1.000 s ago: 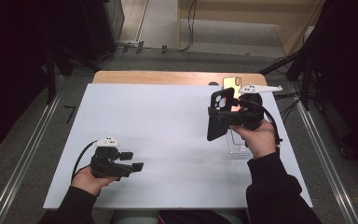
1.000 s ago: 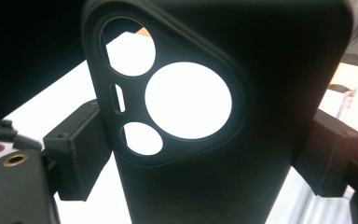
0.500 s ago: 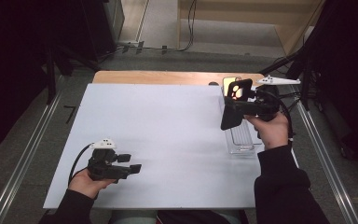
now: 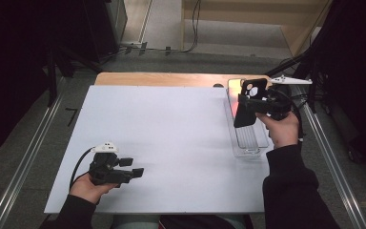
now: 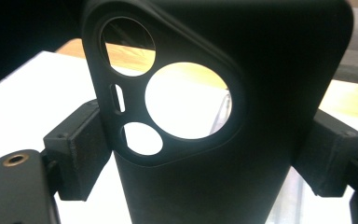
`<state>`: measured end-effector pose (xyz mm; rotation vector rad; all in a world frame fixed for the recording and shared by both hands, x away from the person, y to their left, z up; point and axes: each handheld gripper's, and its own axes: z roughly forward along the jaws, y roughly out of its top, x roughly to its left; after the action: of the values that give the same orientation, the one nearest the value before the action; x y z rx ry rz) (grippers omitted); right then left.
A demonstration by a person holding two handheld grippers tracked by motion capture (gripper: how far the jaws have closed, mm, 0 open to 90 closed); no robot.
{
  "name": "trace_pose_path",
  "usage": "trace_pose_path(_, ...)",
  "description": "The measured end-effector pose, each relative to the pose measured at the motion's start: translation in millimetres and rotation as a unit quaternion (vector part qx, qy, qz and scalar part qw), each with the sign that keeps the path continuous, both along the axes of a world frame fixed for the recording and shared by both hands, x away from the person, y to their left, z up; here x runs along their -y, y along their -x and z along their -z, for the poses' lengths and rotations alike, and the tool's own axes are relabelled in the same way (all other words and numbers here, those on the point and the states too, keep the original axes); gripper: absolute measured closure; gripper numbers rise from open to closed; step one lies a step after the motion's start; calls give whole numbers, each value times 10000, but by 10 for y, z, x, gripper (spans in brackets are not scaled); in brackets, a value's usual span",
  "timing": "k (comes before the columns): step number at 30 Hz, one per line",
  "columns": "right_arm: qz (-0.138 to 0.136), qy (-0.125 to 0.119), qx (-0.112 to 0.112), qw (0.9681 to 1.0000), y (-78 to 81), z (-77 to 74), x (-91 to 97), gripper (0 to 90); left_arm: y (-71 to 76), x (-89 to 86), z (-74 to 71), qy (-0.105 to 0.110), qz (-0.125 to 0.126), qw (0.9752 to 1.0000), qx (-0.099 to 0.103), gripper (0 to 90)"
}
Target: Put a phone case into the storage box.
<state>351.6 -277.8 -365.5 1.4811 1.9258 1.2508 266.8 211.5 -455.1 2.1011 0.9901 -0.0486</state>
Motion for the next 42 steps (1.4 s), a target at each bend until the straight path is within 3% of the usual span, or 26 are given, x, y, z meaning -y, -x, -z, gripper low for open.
trace_pose_path(2,75,48,17,10000,-33,-8,33,131,-17,1,3,30,2,10000,-14,318)
trace_pose_path(5,177,-83,14,9998,-92,18,102,131,-31,2,4,54,-33,10000,-8,318)
trace_pose_path(15,440,97,-252,9987,-382,285,138,131,-15,22,-6,38,-24,10000,39,318)
trace_pose_path(21,543,244,-255,9979,-475,384,92,130,-4,21,-14,25,-32,10000,74,318)
trace_pose_path(28,690,171,-372,9968,-636,544,63,130,7,41,-19,33,-11,9999,100,318)
trace_pose_path(40,900,392,-474,9940,-878,686,-45,130,9,32,-28,24,18,9999,127,318)
trace_pose_path(42,960,421,-459,9934,-907,704,-67,130,1,11,-40,101,-8,9999,111,318)
